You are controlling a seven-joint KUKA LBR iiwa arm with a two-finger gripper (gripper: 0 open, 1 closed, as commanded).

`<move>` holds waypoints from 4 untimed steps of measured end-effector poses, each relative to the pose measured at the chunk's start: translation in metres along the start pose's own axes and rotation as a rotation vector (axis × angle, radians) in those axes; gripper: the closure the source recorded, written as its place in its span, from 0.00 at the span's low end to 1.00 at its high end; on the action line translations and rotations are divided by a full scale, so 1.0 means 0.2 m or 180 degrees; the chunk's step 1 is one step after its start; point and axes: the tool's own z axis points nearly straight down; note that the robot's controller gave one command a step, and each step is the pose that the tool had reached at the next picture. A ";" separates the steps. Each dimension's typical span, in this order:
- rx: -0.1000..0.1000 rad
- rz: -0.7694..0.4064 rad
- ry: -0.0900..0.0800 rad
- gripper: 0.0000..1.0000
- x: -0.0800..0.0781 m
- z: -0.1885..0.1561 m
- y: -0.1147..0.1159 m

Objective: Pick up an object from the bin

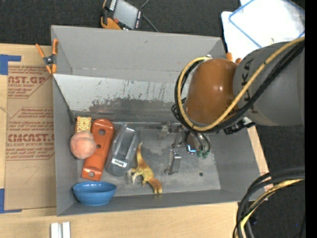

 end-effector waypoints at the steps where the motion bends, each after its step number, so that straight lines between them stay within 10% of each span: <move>1: 0.0000 0.0000 0.0000 0.00 0.00 0.00 0.00; 2: -0.0006 -0.0067 0.0023 0.00 0.15 0.29 0.19; 3: 0.0012 -0.0360 -0.0048 1.00 0.12 0.39 0.15; 4: 0.0012 -0.0360 -0.0048 1.00 0.12 0.39 0.15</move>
Offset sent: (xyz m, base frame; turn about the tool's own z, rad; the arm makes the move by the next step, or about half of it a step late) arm -0.0276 0.0359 -0.0547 -0.0169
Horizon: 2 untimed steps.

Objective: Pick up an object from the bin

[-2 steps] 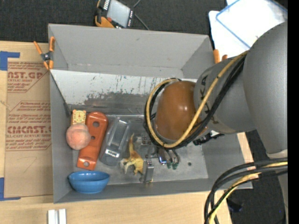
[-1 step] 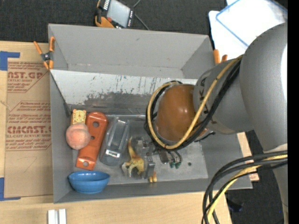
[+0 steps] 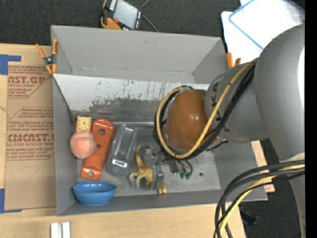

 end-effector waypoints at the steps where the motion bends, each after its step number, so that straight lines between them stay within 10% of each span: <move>1: -0.0002 -0.0273 -0.0008 1.00 0.01 0.04 -0.06; 2: -0.0004 -0.0037 -0.0005 1.00 -0.01 -0.53 0.10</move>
Offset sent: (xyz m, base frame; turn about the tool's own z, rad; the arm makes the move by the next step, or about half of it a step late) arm -0.0022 0.0186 0.1064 -0.0104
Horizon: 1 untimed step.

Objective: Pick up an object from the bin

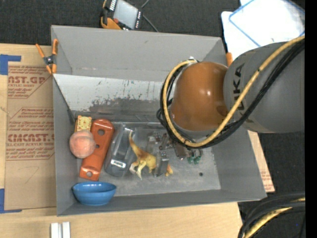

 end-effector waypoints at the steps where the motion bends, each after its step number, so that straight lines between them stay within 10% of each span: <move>1: 0.0000 0.0000 0.0001 1.00 0.00 0.00 0.00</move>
Offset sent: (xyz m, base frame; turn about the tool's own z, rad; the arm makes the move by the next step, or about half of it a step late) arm 0.0045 0.0106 0.0109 0.0234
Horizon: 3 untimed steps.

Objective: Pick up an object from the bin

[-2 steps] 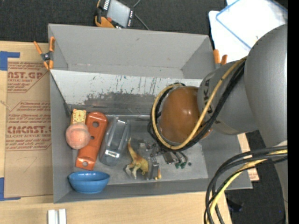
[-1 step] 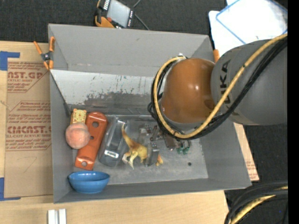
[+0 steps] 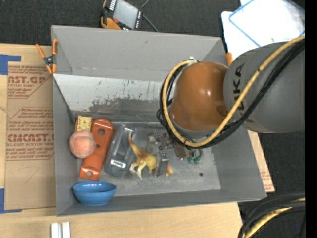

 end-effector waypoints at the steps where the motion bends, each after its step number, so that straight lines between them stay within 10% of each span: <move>1: -0.0004 0.0069 -0.0003 1.00 -0.03 -0.05 0.05; 3: -0.0007 0.0192 -0.0010 1.00 0.00 0.19 0.08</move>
Offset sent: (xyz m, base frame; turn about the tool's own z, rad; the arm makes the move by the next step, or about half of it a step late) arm -0.0016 0.0090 -0.0161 -0.0051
